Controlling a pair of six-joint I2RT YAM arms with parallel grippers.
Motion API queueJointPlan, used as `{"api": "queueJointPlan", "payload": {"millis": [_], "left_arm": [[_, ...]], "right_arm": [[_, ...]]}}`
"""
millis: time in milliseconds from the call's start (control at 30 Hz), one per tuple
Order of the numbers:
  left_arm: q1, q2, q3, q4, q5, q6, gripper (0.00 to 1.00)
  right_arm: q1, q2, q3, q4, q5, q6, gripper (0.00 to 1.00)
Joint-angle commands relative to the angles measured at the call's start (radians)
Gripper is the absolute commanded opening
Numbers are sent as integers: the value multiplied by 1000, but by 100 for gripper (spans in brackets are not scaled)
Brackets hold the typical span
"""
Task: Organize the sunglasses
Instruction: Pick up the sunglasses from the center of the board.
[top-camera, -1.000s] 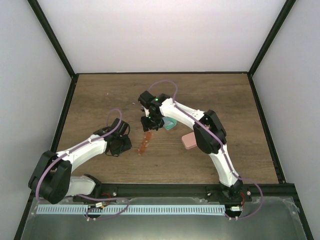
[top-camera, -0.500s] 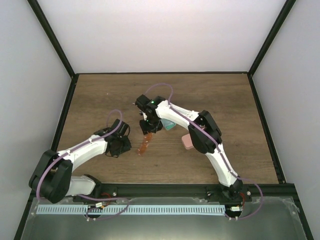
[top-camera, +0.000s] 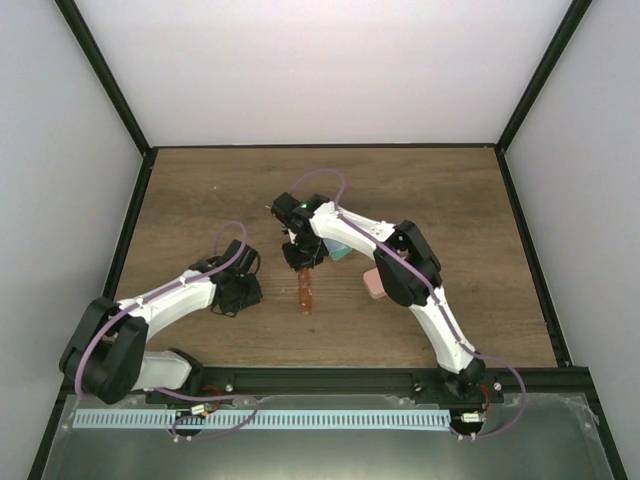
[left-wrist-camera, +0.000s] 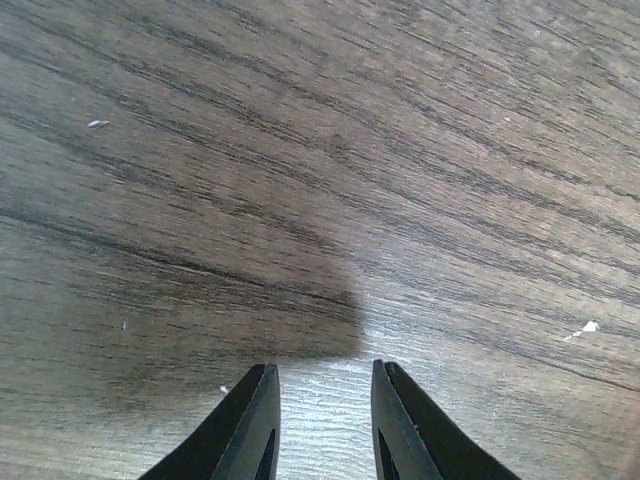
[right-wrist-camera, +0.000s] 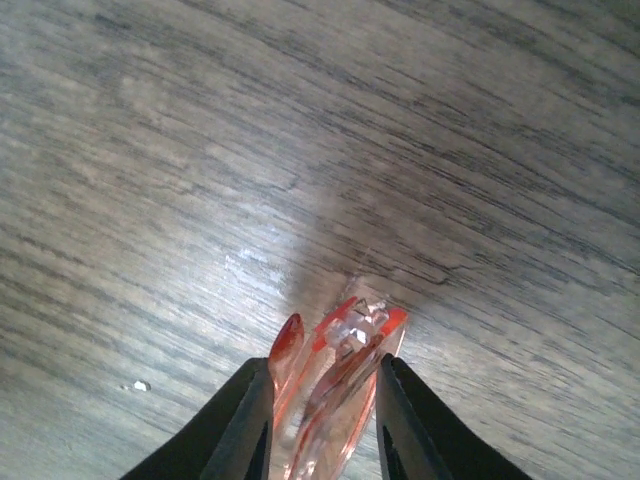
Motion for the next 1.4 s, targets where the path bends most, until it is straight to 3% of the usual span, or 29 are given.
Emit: {"api": "queueJointPlan", "payload": {"millis": [0, 200, 500, 767, 967, 1100, 1300, 1367], "left_arm": [[-3, 24, -1, 22, 7, 13, 27], [-3, 30, 3, 22, 9, 17, 27], [-3, 21, 0, 20, 23, 18, 27], [-1, -31, -24, 130, 170, -52, 28], [-1, -50, -13, 167, 202, -110, 31], [1, -72, -15, 201, 247, -156, 41], [7, -121, -72, 363, 348, -313, 67], [22, -158, -115, 445, 370, -398, 69]], "right_arm": [[2, -27, -15, -12, 31, 2, 25], [-2, -55, -37, 11, 41, 6, 16], [-18, -98, -78, 56, 14, 8, 15], [-91, -198, -186, 209, -198, 66, 15], [-140, -259, -223, 284, -244, 99, 15], [-172, -310, -262, 347, -260, 140, 15], [-234, -402, -315, 464, -282, 191, 14], [-255, -428, -329, 495, -309, 195, 14]]}}
